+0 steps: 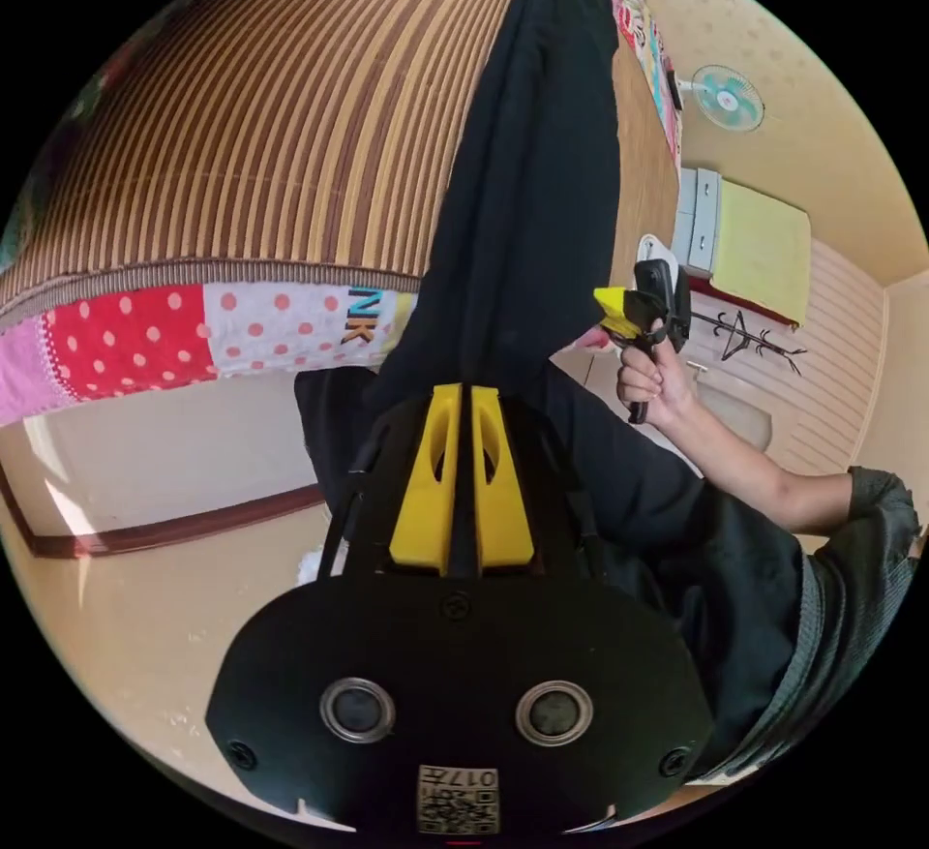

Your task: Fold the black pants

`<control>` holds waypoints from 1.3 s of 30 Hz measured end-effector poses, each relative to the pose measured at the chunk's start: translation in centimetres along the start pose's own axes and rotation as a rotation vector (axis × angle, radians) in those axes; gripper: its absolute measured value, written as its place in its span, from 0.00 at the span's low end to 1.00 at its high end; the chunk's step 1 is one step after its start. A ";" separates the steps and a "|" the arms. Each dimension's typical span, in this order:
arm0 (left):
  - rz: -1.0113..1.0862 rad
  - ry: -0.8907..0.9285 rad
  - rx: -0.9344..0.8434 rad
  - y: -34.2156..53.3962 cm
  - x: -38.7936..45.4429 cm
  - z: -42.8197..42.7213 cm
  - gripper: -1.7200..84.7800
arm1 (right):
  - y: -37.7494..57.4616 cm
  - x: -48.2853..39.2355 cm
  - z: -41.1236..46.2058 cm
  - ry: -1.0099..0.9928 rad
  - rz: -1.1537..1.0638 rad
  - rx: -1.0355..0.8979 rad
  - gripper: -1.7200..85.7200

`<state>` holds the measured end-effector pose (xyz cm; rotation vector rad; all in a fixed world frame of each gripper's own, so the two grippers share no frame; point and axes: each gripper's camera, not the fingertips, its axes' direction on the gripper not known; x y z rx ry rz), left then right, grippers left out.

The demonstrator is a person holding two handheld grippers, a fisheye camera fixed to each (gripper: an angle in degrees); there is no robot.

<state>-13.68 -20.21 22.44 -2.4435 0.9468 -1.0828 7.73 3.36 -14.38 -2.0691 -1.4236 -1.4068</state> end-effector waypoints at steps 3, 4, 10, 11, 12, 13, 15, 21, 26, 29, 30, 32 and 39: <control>-0.032 -0.195 0.013 -0.3 1.2 -0.6 0.06 | -0.7 1.8 0.6 0.136 0.094 -0.098 0.10; -0.022 -0.207 0.032 -0.4 1.5 -0.8 0.07 | -0.8 1.4 0.5 0.148 0.065 -0.105 0.12; 0.040 -0.139 0.176 -4.7 4.0 -1.8 0.12 | -1.0 0.5 -2.7 0.220 0.015 0.130 0.16; 0.031 -0.146 0.196 -5.9 4.2 -1.8 0.12 | -1.7 1.7 -3.1 0.154 0.040 0.152 0.15; 0.024 -0.145 0.189 -7.2 4.3 -1.6 0.12 | -2.1 2.1 -3.1 0.125 0.045 0.161 0.15; 0.022 -0.141 0.174 -7.9 4.3 -1.3 0.12 | -2.9 2.8 -2.9 0.093 0.045 0.160 0.14; 0.014 -0.075 0.062 -10.4 3.8 0.9 0.11 | -4.2 3.5 -1.7 0.087 0.043 0.095 0.11; -0.069 0.075 0.164 -7.1 4.6 3.9 0.08 | -2.7 2.8 -0.4 0.190 0.015 -0.040 0.07; 0.011 -0.051 -0.176 -5.6 8.4 10.1 0.09 | 3.3 4.6 -0.3 0.391 0.066 -0.235 0.09; 0.025 0.018 -0.110 -5.9 8.6 9.4 0.13 | 4.2 5.8 -3.0 0.340 0.066 -0.162 0.13; -0.002 0.058 -0.025 -6.5 7.9 7.9 0.13 | 4.1 6.0 -3.7 0.305 0.063 -0.126 0.14; -0.031 0.145 0.123 -7.7 6.5 5.4 0.13 | 3.0 6.6 -6.4 0.163 0.030 0.013 0.16; 0.026 0.209 0.083 -16.8 5.3 4.2 0.15 | -2.8 8.2 -4.9 0.076 0.017 0.023 0.15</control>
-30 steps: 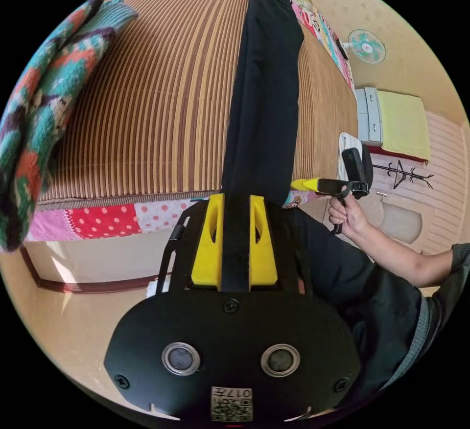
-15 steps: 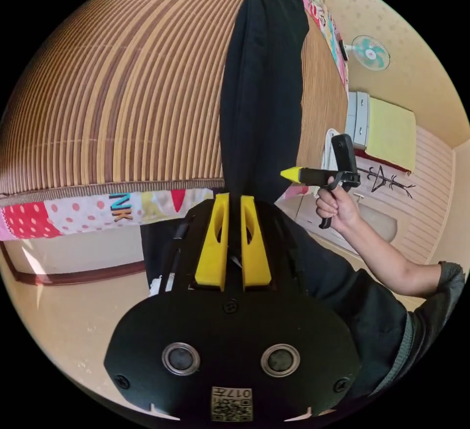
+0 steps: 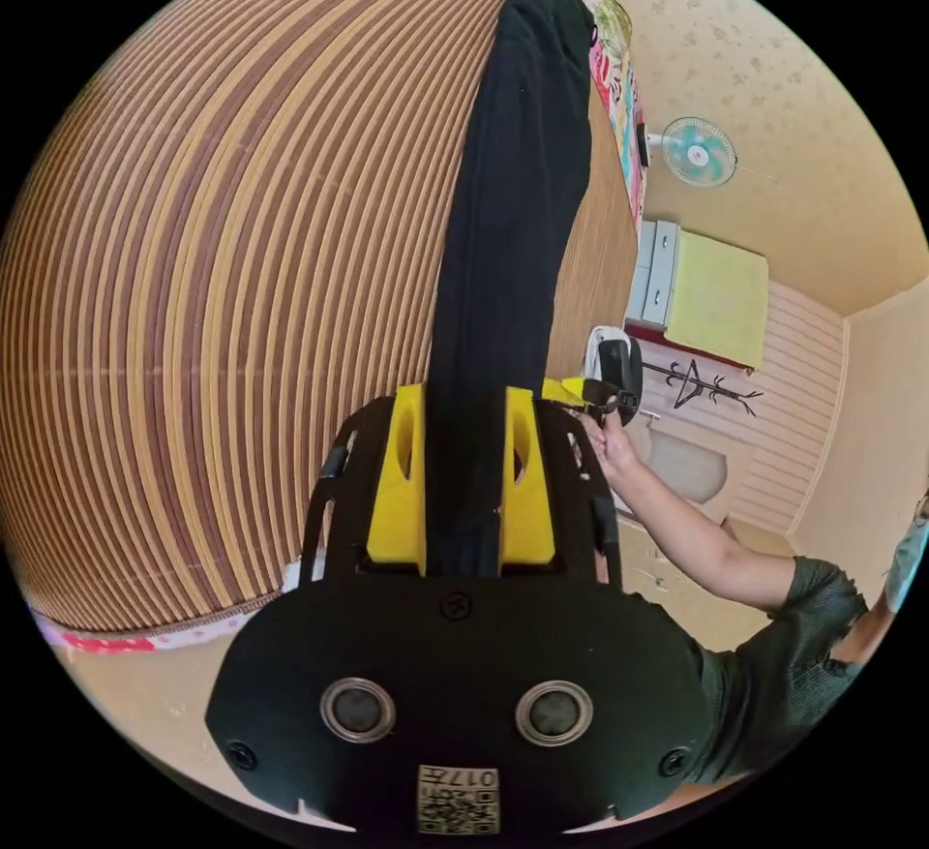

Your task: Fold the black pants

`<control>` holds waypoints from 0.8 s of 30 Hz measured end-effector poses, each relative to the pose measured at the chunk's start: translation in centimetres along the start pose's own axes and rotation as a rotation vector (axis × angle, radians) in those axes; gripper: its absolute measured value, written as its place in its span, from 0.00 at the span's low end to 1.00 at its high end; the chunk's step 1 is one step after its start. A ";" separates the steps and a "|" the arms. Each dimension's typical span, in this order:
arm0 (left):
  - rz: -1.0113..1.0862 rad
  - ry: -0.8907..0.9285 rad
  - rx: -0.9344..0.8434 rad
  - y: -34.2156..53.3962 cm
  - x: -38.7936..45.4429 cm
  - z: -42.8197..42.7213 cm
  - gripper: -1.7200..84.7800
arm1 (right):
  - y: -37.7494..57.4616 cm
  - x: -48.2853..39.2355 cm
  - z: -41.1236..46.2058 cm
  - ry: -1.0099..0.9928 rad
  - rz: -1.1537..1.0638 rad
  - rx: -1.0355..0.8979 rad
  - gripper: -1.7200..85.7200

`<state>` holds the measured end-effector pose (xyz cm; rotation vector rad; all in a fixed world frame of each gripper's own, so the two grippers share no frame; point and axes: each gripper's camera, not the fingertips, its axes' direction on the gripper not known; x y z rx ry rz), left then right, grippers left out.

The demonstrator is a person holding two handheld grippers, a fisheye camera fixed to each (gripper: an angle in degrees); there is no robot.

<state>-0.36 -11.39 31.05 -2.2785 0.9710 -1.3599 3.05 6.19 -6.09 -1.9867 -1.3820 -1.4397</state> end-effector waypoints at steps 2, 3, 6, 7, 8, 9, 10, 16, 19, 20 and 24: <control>-0.001 -0.027 -0.101 -1.5 0.6 1.9 0.13 | -0.8 0.0 3.2 0.012 0.007 -0.089 0.12; -0.016 -0.031 -0.133 -1.9 0.8 2.6 0.12 | -0.6 -0.1 3.7 0.029 0.012 -0.090 0.11; -0.003 0.018 -0.145 -0.8 1.0 2.9 0.10 | 1.7 -0.7 4.9 -0.043 -0.022 -0.056 0.07; 0.012 0.048 -0.143 -0.2 1.1 2.7 0.10 | 3.3 -1.0 5.0 -0.105 -0.050 -0.043 0.06; 0.043 0.102 -0.140 1.0 1.3 2.0 0.09 | 5.2 -1.6 5.0 -0.153 -0.097 -0.034 0.06; 0.087 0.153 -0.138 2.4 1.8 1.0 0.09 | 6.2 -2.0 4.9 -0.175 -0.118 -0.030 0.05; 0.113 0.176 -0.136 3.3 2.1 0.4 0.09 | 8.5 -2.9 4.8 -0.209 -0.159 -0.023 0.04; 0.361 0.366 -0.052 13.3 8.3 -5.4 0.08 | 19.3 -10.7 4.7 -0.333 -0.390 0.063 0.03; 0.435 0.389 0.030 16.9 12.7 -8.1 0.08 | 22.8 -16.1 4.3 -0.329 -0.512 0.121 0.02; 0.479 0.393 0.060 18.0 14.9 -9.5 0.08 | 24.0 -18.6 3.9 -0.332 -0.575 0.137 0.02; 0.745 0.323 0.145 22.1 25.0 -14.9 0.08 | 28.2 -27.3 2.9 -0.282 -0.802 0.135 0.02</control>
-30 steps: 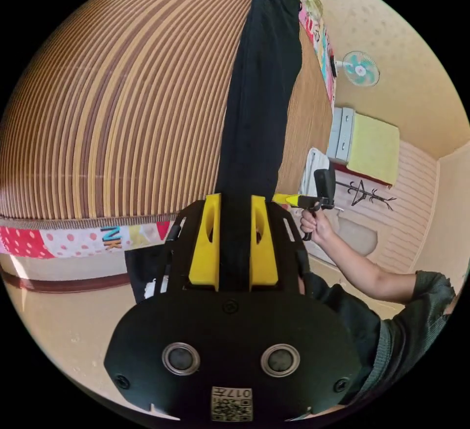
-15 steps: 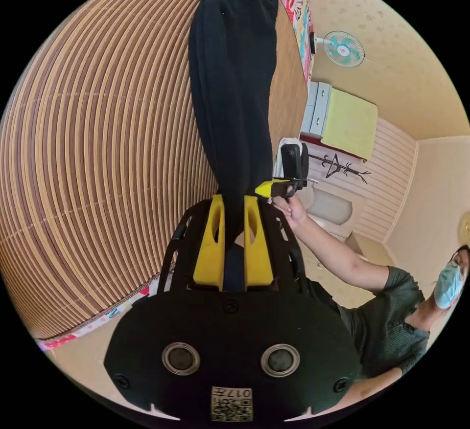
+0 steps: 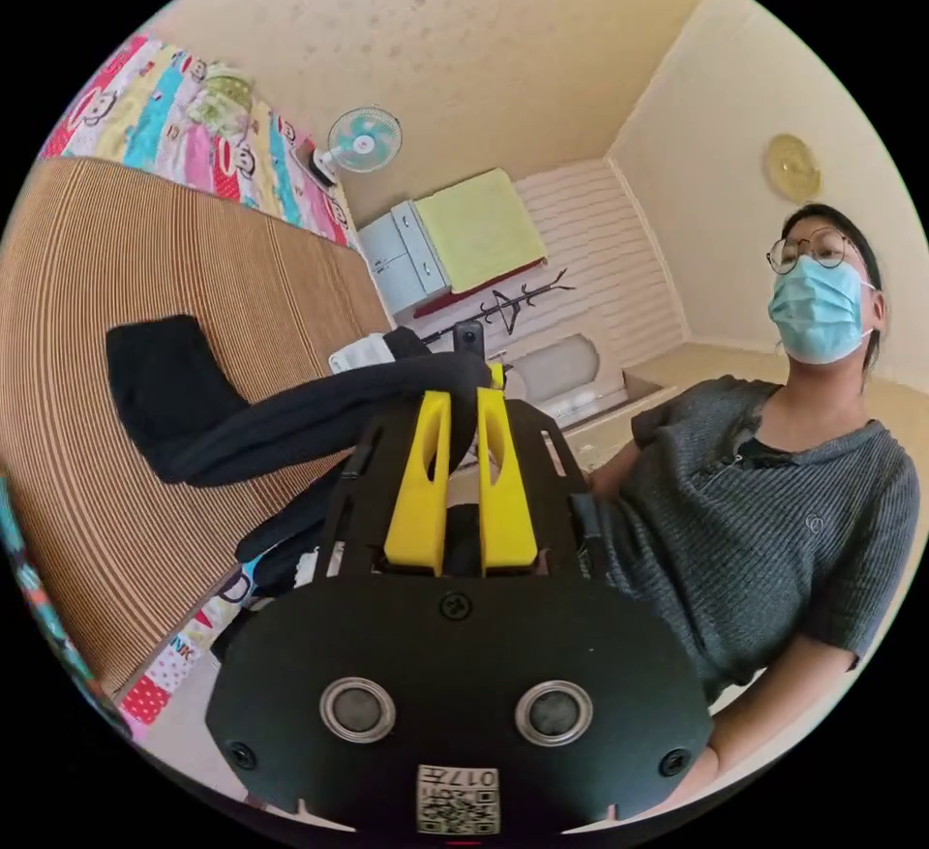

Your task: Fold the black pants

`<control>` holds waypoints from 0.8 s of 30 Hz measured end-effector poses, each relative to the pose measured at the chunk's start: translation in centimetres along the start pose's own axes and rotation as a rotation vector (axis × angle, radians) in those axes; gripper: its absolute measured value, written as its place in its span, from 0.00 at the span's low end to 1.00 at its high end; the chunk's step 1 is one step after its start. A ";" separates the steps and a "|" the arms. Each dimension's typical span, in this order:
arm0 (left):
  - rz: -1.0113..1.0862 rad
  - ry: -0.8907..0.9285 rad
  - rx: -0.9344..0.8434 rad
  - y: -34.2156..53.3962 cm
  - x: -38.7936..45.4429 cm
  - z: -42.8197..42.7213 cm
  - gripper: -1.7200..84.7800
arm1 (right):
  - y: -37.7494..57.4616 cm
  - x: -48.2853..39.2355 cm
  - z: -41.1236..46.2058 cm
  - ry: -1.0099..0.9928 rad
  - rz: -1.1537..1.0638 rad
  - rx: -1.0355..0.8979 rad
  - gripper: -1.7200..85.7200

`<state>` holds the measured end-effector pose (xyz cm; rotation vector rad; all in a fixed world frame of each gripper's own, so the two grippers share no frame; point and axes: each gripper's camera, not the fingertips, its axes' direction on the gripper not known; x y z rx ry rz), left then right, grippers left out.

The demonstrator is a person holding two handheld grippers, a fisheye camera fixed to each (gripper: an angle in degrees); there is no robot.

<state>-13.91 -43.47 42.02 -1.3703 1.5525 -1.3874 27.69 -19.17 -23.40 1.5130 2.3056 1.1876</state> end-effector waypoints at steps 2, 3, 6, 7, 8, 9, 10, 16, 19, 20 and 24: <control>0.129 -0.010 -0.003 -1.8 5.1 -0.5 0.08 | -1.9 -6.7 1.2 0.011 -0.145 -0.041 0.02; 0.221 -0.008 -0.001 -2.8 8.6 -0.9 0.08 | -2.4 -8.4 1.6 0.015 -0.184 -0.057 0.02; 0.428 -0.015 0.000 -4.7 16.7 -1.3 0.08 | -4.6 -15.4 3.0 0.038 -0.279 -0.113 0.02; 0.459 -0.025 0.007 -5.0 18.0 -1.4 0.08 | -5.8 -17.5 3.5 0.043 -0.284 -0.135 0.02; 0.504 -0.042 0.025 -5.7 20.3 -1.5 0.08 | -6.8 -19.1 3.7 0.065 -0.299 -0.137 0.02; 0.522 -0.051 0.049 -6.5 22.0 -1.6 0.08 | -7.3 -19.7 3.8 0.078 -0.304 -0.135 0.02; 0.524 -0.057 0.064 -7.0 22.5 -1.6 0.08 | -8.5 -20.3 3.7 0.113 -0.300 -0.127 0.02; 0.297 -0.232 0.041 -14.6 15.7 1.0 0.08 | -15.7 -8.7 1.5 0.358 -0.001 -0.163 0.02; 0.074 -0.285 -0.014 -18.0 5.2 3.2 0.08 | -17.8 1.7 0.8 0.479 0.156 -0.188 0.02; -0.012 -0.307 -0.035 -18.9 0.9 4.0 0.08 | -18.3 5.3 1.0 0.521 0.162 -0.199 0.02; -0.177 -0.452 -0.091 -19.1 -10.4 6.2 0.08 | -17.8 15.3 1.5 0.554 0.305 -0.221 0.02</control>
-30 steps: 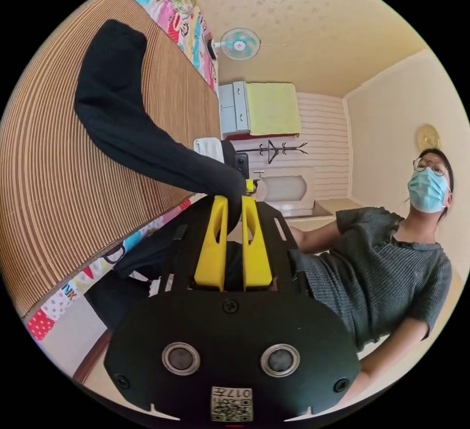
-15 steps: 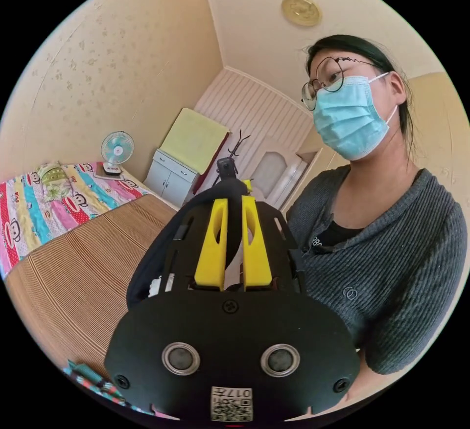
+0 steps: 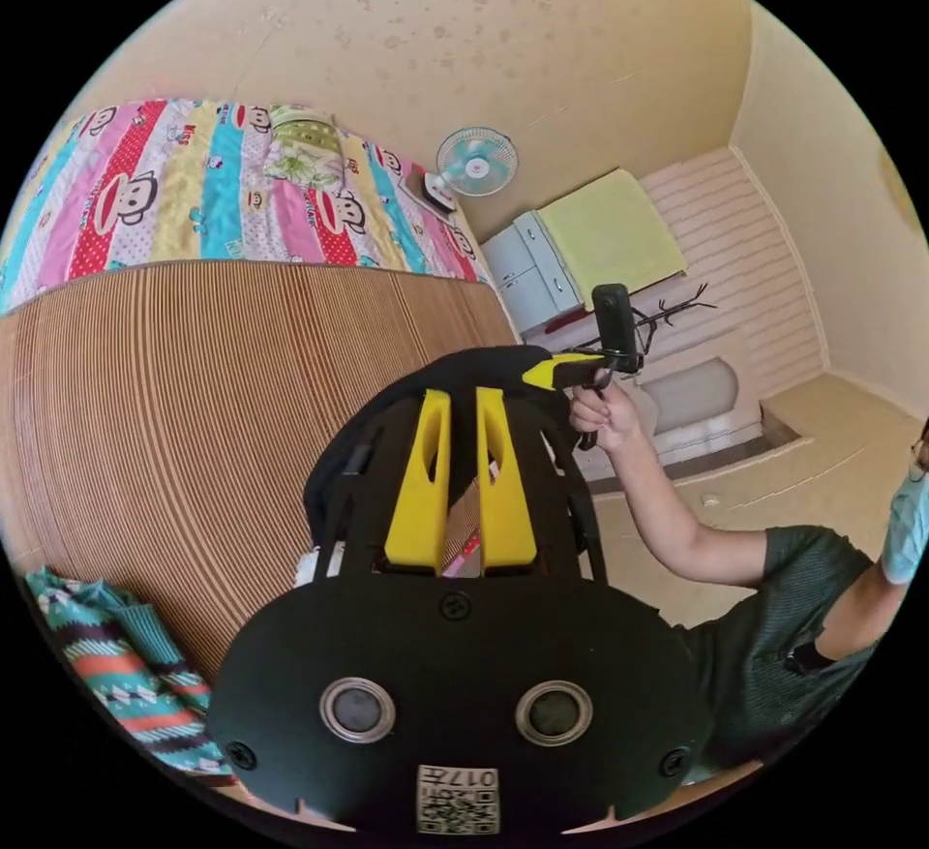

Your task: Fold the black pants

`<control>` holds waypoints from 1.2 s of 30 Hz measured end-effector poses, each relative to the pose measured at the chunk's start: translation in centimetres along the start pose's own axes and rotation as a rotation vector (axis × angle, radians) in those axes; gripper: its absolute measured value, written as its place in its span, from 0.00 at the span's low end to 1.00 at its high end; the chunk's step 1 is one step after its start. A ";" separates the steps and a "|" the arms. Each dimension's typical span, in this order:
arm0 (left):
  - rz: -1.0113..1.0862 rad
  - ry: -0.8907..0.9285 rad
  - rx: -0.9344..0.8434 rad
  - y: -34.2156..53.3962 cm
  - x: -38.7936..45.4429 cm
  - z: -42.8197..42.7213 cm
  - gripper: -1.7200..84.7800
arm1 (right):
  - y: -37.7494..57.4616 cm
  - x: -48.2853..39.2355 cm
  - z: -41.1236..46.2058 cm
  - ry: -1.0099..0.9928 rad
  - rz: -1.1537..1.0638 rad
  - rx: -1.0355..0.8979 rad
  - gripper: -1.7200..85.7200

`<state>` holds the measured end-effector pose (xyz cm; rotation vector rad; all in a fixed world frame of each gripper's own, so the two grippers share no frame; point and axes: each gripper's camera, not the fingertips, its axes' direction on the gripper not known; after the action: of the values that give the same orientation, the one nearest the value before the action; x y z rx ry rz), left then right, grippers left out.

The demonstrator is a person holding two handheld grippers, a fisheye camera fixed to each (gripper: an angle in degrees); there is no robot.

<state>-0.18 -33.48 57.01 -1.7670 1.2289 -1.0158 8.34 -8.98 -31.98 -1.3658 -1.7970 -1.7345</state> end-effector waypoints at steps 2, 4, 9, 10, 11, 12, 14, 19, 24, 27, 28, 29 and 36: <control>-0.034 -0.055 -0.058 0.7 -2.2 2.9 0.08 | 0.9 3.0 3.7 0.085 0.052 -0.060 0.03; -0.035 -0.090 -0.107 2.5 -3.3 5.5 0.07 | 3.0 4.3 6.0 0.115 0.048 -0.082 0.03; -0.127 -0.043 -0.203 12.4 -4.3 12.0 0.08 | 12.2 9.0 10.6 0.086 0.155 -0.082 0.06; -0.151 -0.041 -0.218 13.7 -4.5 12.9 0.08 | 14.5 10.6 12.0 0.080 0.210 -0.099 0.07; -0.210 -0.044 -0.257 16.1 -5.1 14.7 0.08 | 16.4 12.2 13.5 0.076 0.270 -0.133 0.08; -0.273 -0.057 -0.306 18.2 -5.7 16.5 0.08 | 17.2 13.0 14.2 0.074 0.300 -0.151 0.09; -0.348 -0.074 -0.373 20.5 -6.7 18.6 0.09 | 19.1 15.8 16.1 0.054 0.392 -0.216 0.11; -0.470 -0.001 -0.252 21.4 -8.7 16.6 0.17 | 17.3 17.4 13.7 0.031 0.363 -0.301 0.16; -0.443 -0.019 -0.086 16.9 -10.9 11.3 0.22 | 13.7 18.6 6.2 0.041 0.333 -0.085 0.23; -0.418 -0.017 -0.125 14.4 -13.2 12.0 0.26 | 11.6 21.7 5.4 -0.003 0.335 -0.059 0.25; -0.417 -0.015 -0.138 14.0 -13.7 12.4 0.27 | 10.9 23.2 5.9 -0.028 0.349 -0.075 0.27; -0.422 -0.006 -0.171 13.3 -14.7 13.3 0.28 | 10.4 24.5 6.6 -0.055 0.361 -0.094 0.27; -0.526 0.152 -0.235 14.0 -17.6 16.2 0.25 | 12.6 29.4 5.5 -0.162 0.444 0.020 0.21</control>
<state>5.33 -18.21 34.52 -2.3052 1.0230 -1.3635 5.28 5.88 -3.25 -1.7765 -1.4314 -1.4009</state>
